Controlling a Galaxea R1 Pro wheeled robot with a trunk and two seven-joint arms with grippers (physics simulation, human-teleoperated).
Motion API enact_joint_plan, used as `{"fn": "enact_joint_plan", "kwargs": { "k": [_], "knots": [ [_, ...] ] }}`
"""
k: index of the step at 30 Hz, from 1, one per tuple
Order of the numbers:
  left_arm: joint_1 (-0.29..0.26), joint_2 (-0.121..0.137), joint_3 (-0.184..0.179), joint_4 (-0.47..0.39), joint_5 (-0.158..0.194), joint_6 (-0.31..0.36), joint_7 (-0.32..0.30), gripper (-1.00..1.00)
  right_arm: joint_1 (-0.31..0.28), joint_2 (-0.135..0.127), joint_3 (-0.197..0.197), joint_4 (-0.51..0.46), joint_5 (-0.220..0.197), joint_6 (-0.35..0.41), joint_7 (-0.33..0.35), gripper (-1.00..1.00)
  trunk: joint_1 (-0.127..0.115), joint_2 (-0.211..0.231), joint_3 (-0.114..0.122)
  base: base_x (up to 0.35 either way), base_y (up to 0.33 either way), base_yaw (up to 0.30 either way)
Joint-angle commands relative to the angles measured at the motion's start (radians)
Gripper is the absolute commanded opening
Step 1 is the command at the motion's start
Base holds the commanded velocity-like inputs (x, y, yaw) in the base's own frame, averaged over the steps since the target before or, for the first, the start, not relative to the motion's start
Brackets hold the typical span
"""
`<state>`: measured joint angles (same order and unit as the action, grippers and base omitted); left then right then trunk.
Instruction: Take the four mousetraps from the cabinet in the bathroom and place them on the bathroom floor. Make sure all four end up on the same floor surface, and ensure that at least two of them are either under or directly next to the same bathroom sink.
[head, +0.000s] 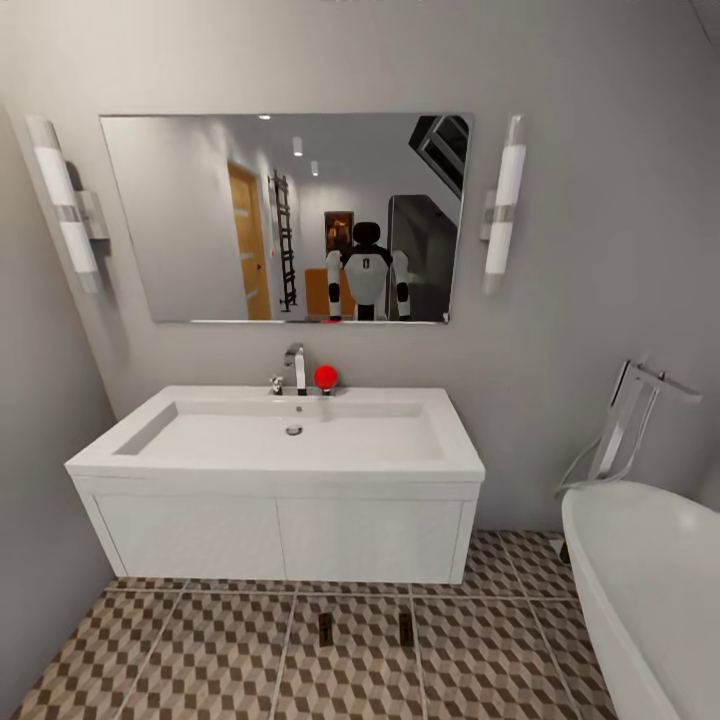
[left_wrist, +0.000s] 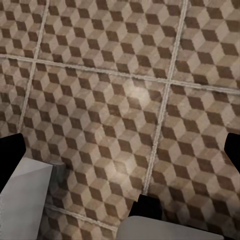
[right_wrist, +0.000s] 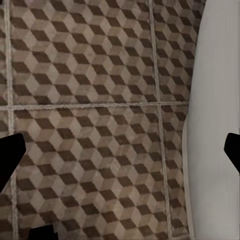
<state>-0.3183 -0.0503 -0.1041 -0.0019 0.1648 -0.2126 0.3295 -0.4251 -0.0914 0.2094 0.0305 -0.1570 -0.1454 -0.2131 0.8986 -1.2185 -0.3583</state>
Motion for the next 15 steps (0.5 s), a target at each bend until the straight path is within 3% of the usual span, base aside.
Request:
{"fn": "enact_joint_plan", "kwargs": {
  "k": [1, 15],
  "knots": [
    [-0.001, 0.0, -0.008, 0.001, 0.01, -0.004, 0.002, 1.0, -0.001, 0.0, 0.008, 0.003, -0.01, -0.007, 0.0, 1.0, -0.004, 0.007, 0.002, 0.0, 0.0, 0.0],
    [-0.001, 0.0, -0.009, 0.001, 0.01, -0.004, 0.002, 1.0, -0.001, 0.001, 0.008, 0.003, -0.01, -0.007, 0.0, 1.0, -0.058, 0.105, 0.046, 0.0, 0.0, 0.0]
  ]
}}
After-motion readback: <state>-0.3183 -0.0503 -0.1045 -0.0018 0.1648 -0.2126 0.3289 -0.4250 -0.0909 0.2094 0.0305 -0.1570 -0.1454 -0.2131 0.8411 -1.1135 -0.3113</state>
